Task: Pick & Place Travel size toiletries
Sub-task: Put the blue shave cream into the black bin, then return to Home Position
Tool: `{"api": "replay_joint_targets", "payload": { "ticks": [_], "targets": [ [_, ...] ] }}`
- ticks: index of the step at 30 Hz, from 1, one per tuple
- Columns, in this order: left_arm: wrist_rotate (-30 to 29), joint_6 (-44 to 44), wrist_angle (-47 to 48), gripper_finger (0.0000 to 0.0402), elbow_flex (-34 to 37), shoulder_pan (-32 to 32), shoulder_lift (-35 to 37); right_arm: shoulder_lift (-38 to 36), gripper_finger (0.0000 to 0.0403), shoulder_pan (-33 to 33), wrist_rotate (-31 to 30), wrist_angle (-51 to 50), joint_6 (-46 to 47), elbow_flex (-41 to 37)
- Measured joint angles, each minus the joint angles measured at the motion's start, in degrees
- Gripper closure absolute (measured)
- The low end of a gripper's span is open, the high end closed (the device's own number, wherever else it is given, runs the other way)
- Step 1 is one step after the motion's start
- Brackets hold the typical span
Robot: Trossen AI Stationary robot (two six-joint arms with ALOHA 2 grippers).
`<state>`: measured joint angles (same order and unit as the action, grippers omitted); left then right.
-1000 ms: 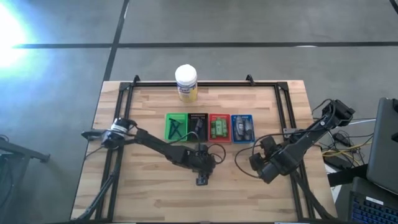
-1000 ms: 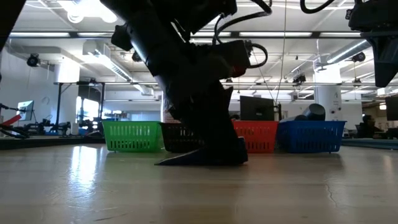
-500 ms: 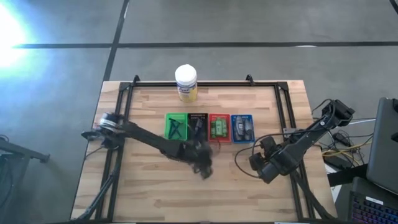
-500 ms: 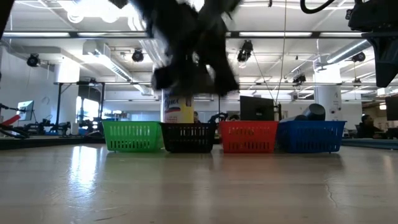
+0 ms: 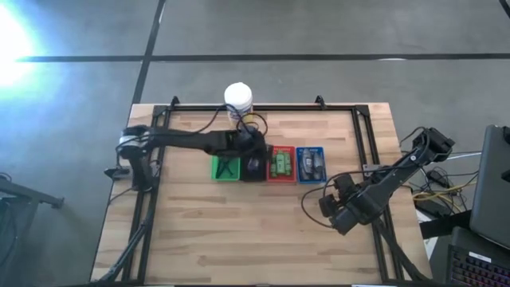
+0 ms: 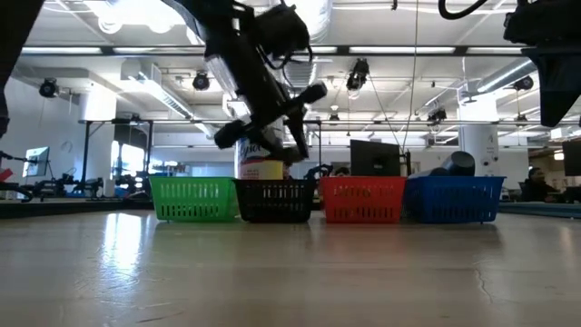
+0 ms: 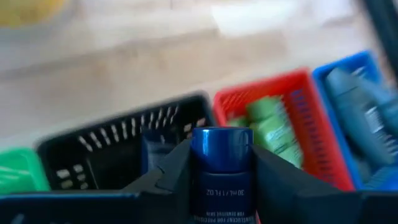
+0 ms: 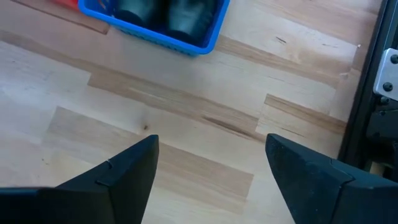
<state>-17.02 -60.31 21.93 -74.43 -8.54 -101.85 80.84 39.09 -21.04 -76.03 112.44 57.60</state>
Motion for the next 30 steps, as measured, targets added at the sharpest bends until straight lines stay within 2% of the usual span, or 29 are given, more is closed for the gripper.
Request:
{"api": "replay_joint_targets", "payload": {
  "ticks": [3,9,12,14,17,21,25,26,28,30],
  "targets": [
    [1.6,-0.2,0.3,0.0246,0.0,-0.2,-1.9,0.0,0.0099,0.0,0.0,0.0,0.1,0.0],
    [-2.0,-0.2,3.4,0.0196,0.0,0.2,-3.2,0.0,0.0083,0.0,0.0,0.1,0.0,0.0],
    [-1.6,3.1,4.0,0.0184,-0.5,0.0,-2.3,0.0,0.0076,0.0,0.0,0.2,-1.0,0.0],
    [0.8,7.8,4.6,0.0182,-0.8,0.1,-0.6,0.0,0.0071,0.0,0.0,0.2,-2.3,0.3],
    [7.0,20.5,4.6,0.0184,-1.0,2.2,5.2,-0.6,0.0065,0.3,-2.4,0.8,-8.1,2.3],
    [16.3,32.8,5.8,0.0186,0.5,6.7,16.1,-5.3,0.0072,-0.1,-9.6,8.8,-25.7,6.0],
    [15.3,41.8,11.1,0.0185,1.9,9.5,27.0,-14.1,0.0090,-4.4,-10.0,19.9,-45.8,7.1],
    [15.2,40.9,12.8,0.0184,2.0,9.7,29.8,-16.3,0.0095,-5.5,-10.5,19.6,-47.6,7.5],
    [15.5,33.3,15.2,0.0184,2.4,10.3,35.3,-20.5,0.0104,-7.7,-11.3,19.1,-48.4,8.4],
    [16.7,34.4,15.2,0.0184,3.7,11.6,40.5,-24.6,0.0112,-9.4,-11.6,19.8,-45.4,9.5]
  ]
}}
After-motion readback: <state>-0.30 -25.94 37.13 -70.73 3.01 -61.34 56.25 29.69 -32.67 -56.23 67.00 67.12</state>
